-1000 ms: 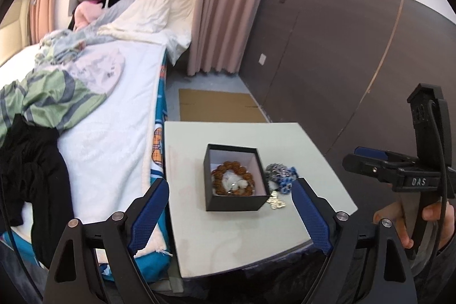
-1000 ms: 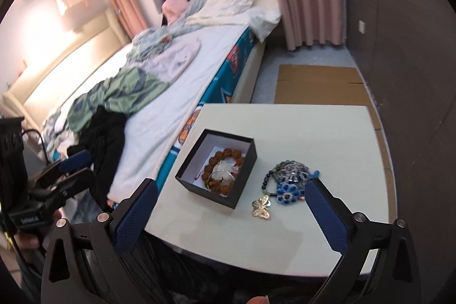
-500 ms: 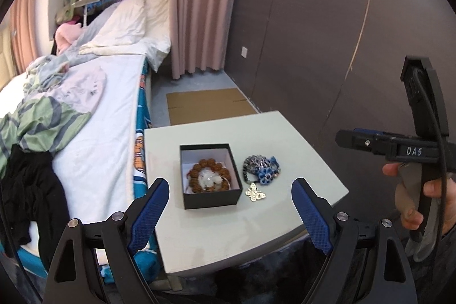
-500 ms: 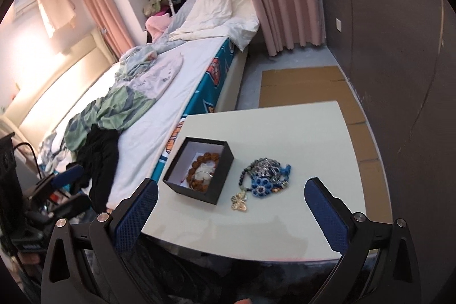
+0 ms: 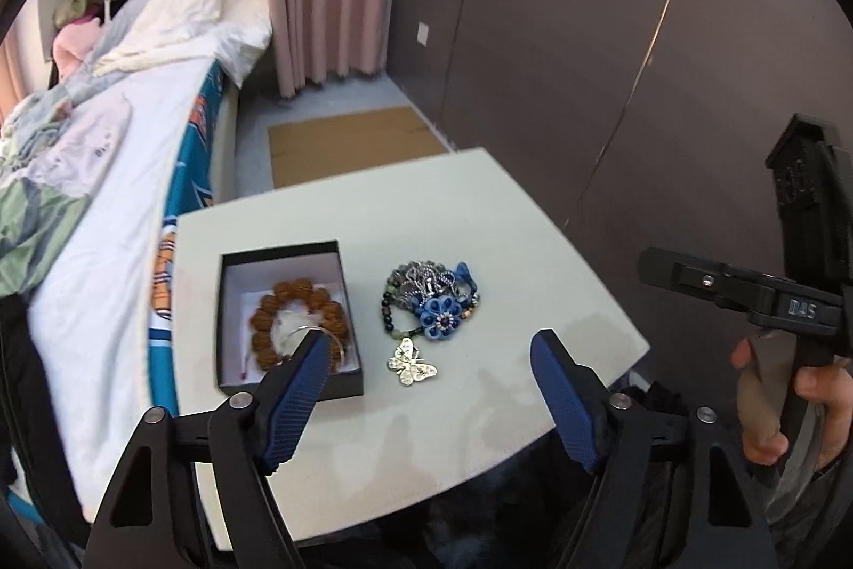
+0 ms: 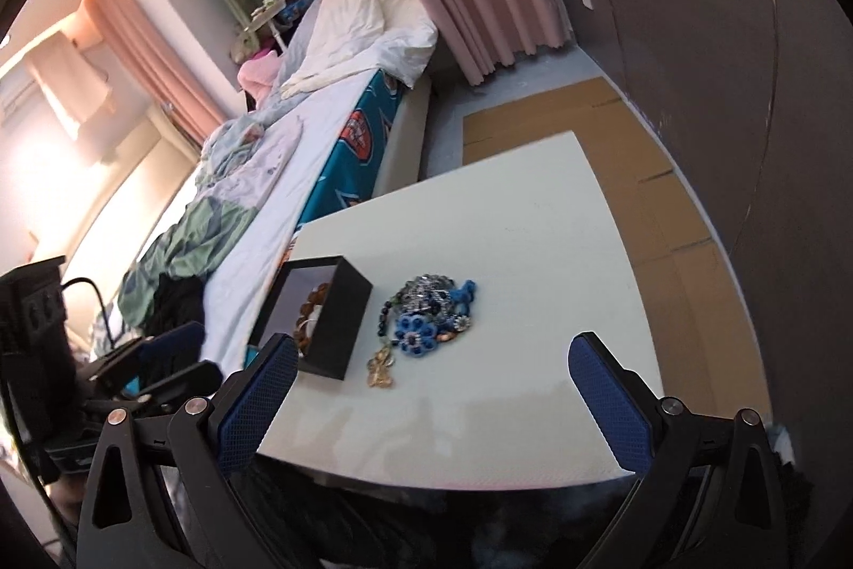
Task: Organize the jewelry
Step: 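Grasp the silver chain necklace from the blue bracelet pile with the left tool, then lower the chain into the box with the left tool while the right tool grasps the blue bracelet, then drop the blue beaded bracelet into the black box with the right tool, then move the left tool to the gold butterfly pendant and grasp it, then place the butterfly pendant into the box with the left tool while the right tool grasps the dark bead bracelet, then lower the dark bead bracelet into the box and open the right tool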
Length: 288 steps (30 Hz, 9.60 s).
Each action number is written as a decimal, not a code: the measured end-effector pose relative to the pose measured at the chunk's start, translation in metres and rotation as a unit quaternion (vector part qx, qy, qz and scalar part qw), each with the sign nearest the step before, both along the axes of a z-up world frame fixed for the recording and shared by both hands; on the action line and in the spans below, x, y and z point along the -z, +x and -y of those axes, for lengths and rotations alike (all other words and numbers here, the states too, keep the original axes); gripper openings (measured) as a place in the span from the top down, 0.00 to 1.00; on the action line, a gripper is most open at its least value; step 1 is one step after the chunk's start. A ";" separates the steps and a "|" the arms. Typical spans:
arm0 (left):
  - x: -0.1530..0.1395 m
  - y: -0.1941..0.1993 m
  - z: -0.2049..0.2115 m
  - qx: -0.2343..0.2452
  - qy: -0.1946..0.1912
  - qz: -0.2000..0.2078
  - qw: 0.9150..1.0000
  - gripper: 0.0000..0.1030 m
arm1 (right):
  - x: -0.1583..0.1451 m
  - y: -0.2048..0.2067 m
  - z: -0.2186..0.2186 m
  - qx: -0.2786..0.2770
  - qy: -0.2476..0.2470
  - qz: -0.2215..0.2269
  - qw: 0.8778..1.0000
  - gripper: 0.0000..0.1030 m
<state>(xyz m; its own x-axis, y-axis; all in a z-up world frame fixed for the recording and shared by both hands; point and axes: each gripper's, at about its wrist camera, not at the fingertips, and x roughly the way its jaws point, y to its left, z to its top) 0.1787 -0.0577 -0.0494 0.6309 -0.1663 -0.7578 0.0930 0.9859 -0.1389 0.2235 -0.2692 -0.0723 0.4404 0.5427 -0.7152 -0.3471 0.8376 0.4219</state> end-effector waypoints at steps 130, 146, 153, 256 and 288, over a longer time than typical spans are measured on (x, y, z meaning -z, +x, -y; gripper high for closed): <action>-0.014 0.009 -0.153 -0.099 -0.040 -0.009 0.994 0.31 | 0.012 0.020 -0.194 -0.140 0.026 -0.013 0.990 0.56; -0.016 -0.019 -0.149 -0.102 -0.048 0.007 0.994 0.19 | 0.014 0.020 -0.144 -0.094 0.000 -0.020 0.995 0.24; -0.008 -0.018 -0.122 -0.080 -0.035 0.002 0.996 0.19 | 0.014 0.014 -0.121 -0.095 -0.027 -0.008 0.995 0.23; 0.033 0.058 -0.079 -0.089 0.010 -0.041 0.995 0.88 | 0.114 0.066 -0.106 -0.035 -0.042 -0.152 0.987 0.66; 0.022 0.029 -0.109 -0.109 -0.004 -0.023 0.994 0.32 | 0.031 0.034 -0.138 -0.068 0.039 -0.037 0.996 0.91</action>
<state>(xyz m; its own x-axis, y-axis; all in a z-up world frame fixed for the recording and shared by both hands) 0.2073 0.0511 -0.0716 0.6171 -0.0359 -0.7861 -0.1298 0.9806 -0.1467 0.2572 -0.1317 -0.1031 0.3073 0.6495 -0.6955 -0.4210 0.7483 0.5127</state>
